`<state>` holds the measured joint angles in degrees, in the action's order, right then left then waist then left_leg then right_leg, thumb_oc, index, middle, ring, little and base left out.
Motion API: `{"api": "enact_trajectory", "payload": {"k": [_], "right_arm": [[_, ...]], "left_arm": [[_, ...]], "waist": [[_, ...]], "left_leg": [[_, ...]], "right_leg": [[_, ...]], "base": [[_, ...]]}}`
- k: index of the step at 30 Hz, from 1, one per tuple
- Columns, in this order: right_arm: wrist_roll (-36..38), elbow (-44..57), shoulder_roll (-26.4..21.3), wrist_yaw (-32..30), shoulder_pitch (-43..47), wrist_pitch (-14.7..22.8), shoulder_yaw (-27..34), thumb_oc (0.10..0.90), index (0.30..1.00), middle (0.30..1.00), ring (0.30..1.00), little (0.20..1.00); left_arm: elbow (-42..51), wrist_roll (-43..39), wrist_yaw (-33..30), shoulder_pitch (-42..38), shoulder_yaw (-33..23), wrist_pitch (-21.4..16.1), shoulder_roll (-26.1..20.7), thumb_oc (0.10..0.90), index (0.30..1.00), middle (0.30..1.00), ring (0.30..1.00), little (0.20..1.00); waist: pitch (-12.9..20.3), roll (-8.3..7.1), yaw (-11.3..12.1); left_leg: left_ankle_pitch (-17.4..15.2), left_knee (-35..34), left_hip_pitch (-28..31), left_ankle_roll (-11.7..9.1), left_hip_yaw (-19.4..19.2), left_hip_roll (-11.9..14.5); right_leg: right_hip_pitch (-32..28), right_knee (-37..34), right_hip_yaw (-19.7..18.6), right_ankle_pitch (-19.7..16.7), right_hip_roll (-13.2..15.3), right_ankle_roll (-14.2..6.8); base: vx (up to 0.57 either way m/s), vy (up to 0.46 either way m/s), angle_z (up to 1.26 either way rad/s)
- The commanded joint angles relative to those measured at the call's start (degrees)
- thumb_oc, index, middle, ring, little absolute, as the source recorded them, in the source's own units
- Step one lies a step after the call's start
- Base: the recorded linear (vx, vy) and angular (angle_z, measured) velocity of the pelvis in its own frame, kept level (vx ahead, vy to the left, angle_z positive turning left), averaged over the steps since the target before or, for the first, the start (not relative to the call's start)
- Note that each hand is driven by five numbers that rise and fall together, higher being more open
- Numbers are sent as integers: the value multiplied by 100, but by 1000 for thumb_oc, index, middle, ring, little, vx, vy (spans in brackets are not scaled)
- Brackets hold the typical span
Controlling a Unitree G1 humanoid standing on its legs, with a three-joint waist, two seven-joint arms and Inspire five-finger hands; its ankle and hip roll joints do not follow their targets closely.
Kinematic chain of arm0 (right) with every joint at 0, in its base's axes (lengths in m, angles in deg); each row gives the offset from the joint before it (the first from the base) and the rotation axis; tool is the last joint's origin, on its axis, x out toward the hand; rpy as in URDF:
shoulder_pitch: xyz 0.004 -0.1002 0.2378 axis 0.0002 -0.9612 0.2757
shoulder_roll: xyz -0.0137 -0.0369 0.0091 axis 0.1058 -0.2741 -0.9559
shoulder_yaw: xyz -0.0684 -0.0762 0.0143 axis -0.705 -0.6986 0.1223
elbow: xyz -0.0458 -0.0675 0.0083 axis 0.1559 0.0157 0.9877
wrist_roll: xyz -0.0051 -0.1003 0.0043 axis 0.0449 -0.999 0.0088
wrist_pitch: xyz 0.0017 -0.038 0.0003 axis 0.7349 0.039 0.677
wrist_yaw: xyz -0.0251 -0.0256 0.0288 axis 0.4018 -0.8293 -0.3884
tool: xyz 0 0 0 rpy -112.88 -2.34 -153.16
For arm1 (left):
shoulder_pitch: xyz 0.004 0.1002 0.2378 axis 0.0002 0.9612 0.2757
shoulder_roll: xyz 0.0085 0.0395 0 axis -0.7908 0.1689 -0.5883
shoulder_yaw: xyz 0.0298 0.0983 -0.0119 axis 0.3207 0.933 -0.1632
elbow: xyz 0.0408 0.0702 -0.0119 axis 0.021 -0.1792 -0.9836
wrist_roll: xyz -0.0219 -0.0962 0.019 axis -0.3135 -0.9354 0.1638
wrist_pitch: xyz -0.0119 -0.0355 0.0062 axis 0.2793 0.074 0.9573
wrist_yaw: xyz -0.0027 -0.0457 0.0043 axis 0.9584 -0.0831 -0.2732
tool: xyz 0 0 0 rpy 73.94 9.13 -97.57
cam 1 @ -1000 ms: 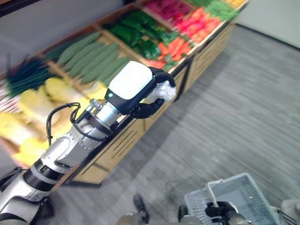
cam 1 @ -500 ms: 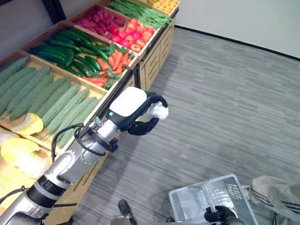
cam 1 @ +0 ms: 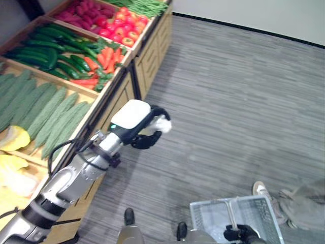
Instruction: Get the vegetables into the basket
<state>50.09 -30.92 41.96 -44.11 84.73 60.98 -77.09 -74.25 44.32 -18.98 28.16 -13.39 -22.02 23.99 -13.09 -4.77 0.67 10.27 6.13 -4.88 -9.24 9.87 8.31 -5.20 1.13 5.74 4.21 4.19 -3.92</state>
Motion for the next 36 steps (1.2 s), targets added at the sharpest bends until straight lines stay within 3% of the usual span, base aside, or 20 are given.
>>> {"api": "enact_trajectory", "payload": {"k": [1,2,5,17,25,36], "right_arm": [[59,198,-235,5,-31,42,-442,400,300,300,300,300],[103,325,-297,1,-60,58,-448,400,300,300,300,300],[189,396,-293,1,-159,58,-384,400,300,300,300,300],[445,538,-233,19,-215,69,-132,400,300,300,300,300],[233,1082,-949,-140,403,124,-93,400,300,300,300,300],[72,1442,-1461,-223,1388,81,-488,400,300,300,300,300]], "left_arm": [[916,-110,-618,64,-893,-329,-25,400,300,300,300,300],[1033,-199,-575,178,-947,-368,47,400,300,300,300,300],[1007,-332,-437,83,-660,-385,76,400,300,300,300,300],[1027,-352,-284,675,-931,-351,69,400,300,300,300,300],[1451,-683,-28,968,-1084,-421,-16,400,300,300,300,300],[1442,-903,159,1038,-797,-330,-44,400,300,300,300,300]], "waist": [[389,65,195],[452,142,145],[574,256,-18],[736,310,23],[815,298,221],[823,256,398]], "left_leg": [[-1163,127,-63,567,339,-1159],[-1112,-116,104,619,142,-1099],[-998,-480,264,703,42,-1085],[-964,-954,666,824,-145,-1053],[-939,-1113,804,822,-24,-1043],[-901,-1113,835,789,102,-1032]], "right_leg": [[357,147,-779,-51,-427,27],[358,126,-767,-49,-451,44],[335,41,-688,-50,-377,0],[110,-246,-775,-154,-284,-108],[-94,-501,-603,-213,-278,-143],[-246,-598,-464,-202,-305,-116]], "base": [[30,46,-195],[-36,129,-190],[-16,121,-10],[24,59,-1],[1,6,4],[-1,-5,12]]}}
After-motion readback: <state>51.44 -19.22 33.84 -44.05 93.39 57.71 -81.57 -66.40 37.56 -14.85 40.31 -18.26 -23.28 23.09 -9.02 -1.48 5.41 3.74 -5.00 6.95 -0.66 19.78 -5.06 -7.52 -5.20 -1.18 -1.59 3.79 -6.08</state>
